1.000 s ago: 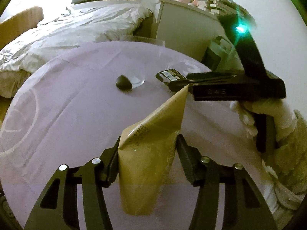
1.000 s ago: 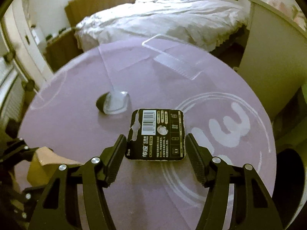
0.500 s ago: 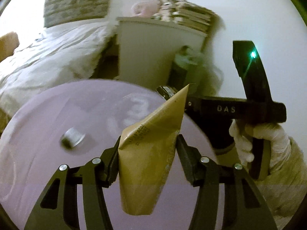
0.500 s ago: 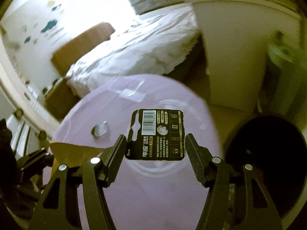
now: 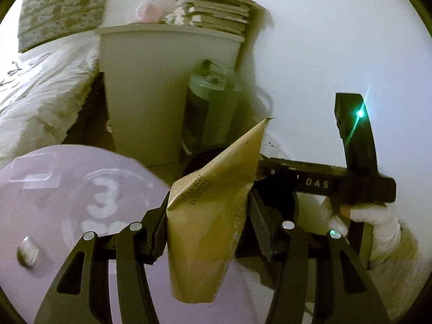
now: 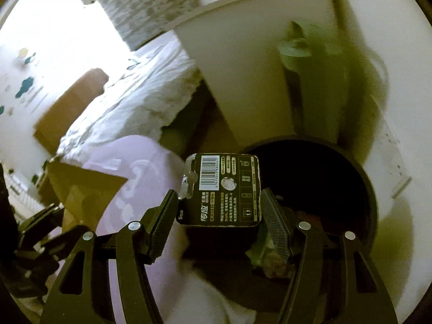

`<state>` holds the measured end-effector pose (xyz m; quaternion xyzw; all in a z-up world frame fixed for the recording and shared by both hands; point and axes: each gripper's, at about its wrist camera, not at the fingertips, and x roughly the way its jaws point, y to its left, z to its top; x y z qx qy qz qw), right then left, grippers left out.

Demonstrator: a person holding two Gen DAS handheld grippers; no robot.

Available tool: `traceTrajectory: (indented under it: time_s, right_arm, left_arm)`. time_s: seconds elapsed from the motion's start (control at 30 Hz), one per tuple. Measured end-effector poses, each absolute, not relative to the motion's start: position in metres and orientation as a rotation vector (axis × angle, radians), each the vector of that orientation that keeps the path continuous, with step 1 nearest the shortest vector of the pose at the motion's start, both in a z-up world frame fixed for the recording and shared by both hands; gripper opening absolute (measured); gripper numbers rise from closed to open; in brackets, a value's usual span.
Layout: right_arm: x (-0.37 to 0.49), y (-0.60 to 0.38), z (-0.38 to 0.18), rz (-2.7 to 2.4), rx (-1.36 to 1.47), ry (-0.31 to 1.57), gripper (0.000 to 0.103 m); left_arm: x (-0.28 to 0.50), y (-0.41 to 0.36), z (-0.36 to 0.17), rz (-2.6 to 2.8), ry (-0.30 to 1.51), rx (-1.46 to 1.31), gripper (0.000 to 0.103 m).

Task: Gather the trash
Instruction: 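Carry the paper packet and battery card over the bin and open both tools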

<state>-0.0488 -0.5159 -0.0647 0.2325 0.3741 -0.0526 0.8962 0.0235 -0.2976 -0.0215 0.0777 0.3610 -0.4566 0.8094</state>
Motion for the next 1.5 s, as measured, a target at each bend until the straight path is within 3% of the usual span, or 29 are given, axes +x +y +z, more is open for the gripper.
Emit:
traceTrajectory:
  time_s: [1.1, 1.37, 1.43, 1.5]
  right_arm:
    - [-0.076, -0.572, -0.115, -0.238, 0.552, 0.848, 0.064]
    - [-0.078, -0.575, -0.116, -0.264, 0.56, 0.862, 0.064]
    - [-0.078, -0.575, -0.116, -0.268, 0.555, 0.865, 0.07]
    - [-0.078, -0.573, -0.114, -0.267, 0.554, 0.863, 0.072]
  left_arm:
    - [0.032, -0.379, -0.047, -1.077, 0.869, 0.188, 0.054]
    - [0.033, -0.383, -0.046, -1.063, 0.864, 0.174, 0.07]
    - [0.032, -0.381, -0.044, -1.057, 0.856, 0.17, 0.079]
    - [0.031, -0.377, -0.043, -1.051, 0.85, 0.165, 0.08]
